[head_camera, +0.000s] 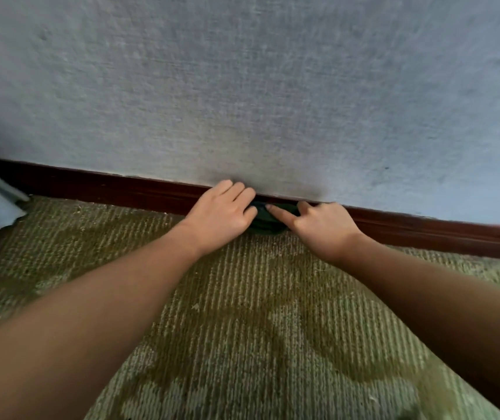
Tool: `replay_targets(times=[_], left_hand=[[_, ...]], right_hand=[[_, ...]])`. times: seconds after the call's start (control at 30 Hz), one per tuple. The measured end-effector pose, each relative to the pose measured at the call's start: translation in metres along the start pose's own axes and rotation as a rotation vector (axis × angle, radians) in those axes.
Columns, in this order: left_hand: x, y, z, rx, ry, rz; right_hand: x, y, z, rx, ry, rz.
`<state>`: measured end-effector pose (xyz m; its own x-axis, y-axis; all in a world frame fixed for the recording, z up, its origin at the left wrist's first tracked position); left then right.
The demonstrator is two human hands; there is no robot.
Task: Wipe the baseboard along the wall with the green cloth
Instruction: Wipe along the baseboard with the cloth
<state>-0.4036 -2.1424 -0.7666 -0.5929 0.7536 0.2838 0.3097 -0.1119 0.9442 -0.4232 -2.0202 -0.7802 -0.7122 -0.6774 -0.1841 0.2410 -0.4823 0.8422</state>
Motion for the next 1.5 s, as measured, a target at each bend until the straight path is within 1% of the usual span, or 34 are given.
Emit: replay_targets(times=[0.2, 0.63, 1.03, 1.2, 1.5], left_hand=[[0.027, -0.007, 0.026, -0.006, -0.101, 0.015], [0.099, -0.025, 0.086, -0.046, -0.197, 0.070], [0.155, -0.038, 0.131, -0.060, -0.285, 0.120], [0.175, -0.041, 0.146, -0.054, -0.340, 0.153], [0.208, -0.047, 0.175, -0.030, -0.365, 0.177]], right_hand=[[-0.028, -0.022, 0.021, -0.026, -0.001, -0.027], [-0.098, -0.078, 0.080, -0.076, -0.012, -0.145], [-0.155, -0.108, 0.118, -0.102, -0.165, -0.251], [-0.173, -0.123, 0.134, -0.127, -0.199, -0.279], [-0.205, -0.144, 0.157, -0.131, -0.275, -0.355]])
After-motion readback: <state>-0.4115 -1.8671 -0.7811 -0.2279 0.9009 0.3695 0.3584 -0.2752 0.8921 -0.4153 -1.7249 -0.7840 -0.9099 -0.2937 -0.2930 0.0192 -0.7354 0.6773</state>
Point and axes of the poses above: each hand's wrist, its own x-axis towards the middle knuckle, its own y-axis out of the back of the hand, z = x × y, the point moved 5 cm from there along x, towards the middle knuckle, and after that the axes turned 14 degrees about -x, right-handed, at the moved point
